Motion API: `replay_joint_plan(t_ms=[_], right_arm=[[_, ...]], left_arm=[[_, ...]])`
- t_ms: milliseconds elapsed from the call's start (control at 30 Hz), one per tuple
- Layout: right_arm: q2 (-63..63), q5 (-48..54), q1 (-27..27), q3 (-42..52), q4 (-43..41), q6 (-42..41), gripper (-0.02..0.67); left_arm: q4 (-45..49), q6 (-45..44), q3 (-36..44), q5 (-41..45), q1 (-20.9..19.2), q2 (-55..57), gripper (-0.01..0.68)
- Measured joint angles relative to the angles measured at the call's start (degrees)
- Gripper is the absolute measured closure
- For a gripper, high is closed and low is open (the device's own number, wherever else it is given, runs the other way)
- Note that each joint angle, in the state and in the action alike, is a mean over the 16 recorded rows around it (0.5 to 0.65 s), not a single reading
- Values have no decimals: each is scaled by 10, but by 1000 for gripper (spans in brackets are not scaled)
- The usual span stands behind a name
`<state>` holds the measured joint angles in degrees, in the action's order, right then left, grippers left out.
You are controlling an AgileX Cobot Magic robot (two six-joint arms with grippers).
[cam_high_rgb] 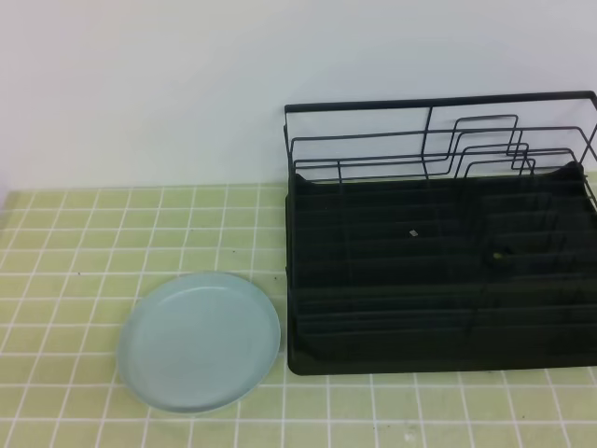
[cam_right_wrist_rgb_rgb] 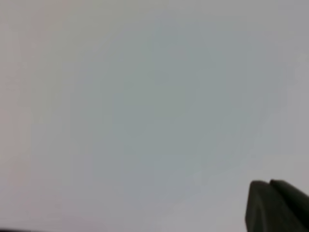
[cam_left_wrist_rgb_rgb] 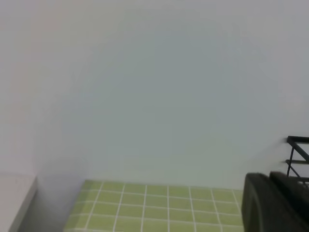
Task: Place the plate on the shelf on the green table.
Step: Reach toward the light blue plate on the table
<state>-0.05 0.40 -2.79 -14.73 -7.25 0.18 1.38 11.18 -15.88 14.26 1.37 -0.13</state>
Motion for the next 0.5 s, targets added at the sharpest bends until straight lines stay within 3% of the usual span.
replay_joint_plan(t_ms=[167, 500], right_arm=[[31, 119, 0, -43, 1, -28, 651], [102, 320, 0, -71, 108, -160, 651]], left_arm=[[-5, -1, 0, 7, 0, 4, 675], [-67, -41, -63, 99, 1, 99, 675]])
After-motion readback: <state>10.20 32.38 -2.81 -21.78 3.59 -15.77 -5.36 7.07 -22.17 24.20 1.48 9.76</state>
